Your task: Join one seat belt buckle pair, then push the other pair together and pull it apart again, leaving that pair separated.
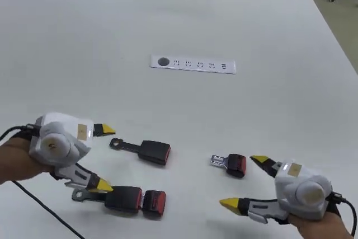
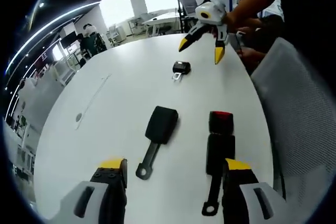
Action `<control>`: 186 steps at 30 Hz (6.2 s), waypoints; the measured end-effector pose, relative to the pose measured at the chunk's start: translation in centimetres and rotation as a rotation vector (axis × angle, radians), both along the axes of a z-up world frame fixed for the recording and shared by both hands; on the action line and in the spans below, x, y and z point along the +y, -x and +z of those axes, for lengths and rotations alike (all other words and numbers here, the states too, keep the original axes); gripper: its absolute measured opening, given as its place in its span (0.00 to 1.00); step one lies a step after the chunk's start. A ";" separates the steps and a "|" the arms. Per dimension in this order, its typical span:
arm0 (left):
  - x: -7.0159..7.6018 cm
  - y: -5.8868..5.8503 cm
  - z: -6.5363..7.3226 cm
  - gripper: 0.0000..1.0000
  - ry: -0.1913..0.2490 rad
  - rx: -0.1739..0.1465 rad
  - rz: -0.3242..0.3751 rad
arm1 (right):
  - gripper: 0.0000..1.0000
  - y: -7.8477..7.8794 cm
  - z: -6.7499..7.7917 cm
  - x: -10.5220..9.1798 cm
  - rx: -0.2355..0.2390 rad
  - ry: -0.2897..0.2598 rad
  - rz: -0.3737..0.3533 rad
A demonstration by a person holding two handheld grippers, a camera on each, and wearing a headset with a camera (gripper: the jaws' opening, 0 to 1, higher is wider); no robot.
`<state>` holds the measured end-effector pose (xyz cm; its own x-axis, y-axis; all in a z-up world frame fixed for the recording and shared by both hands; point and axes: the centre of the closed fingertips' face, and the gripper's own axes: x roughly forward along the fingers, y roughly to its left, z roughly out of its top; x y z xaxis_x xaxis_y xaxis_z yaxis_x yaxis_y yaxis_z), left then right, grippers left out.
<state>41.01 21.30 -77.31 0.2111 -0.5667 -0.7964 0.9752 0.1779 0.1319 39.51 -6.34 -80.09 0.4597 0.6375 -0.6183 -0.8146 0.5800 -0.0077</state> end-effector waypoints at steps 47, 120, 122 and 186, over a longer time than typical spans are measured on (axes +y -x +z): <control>-8.4 -3.8 -8.0 0.34 0.068 0.133 -0.191 | 0.34 -4.0 -5.3 -1.2 0.080 0.024 0.375; -8.6 -3.6 -8.3 0.33 -0.117 0.143 -0.239 | 0.34 -4.8 -5.7 13.1 0.041 -0.069 0.395; -8.6 -3.6 -8.3 0.33 -0.115 0.144 -0.238 | 0.33 -4.7 -5.6 13.2 0.046 -0.069 0.387; -8.3 -3.6 -8.3 0.34 -0.043 0.170 -0.214 | 0.35 -4.2 -5.5 11.1 0.059 0.040 0.344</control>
<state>44.60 12.98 -85.59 -0.0481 -0.5494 -0.8342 0.9988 -0.0365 -0.0336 43.71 4.75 -85.64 0.1848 0.7237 -0.6649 -0.9621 0.2712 0.0278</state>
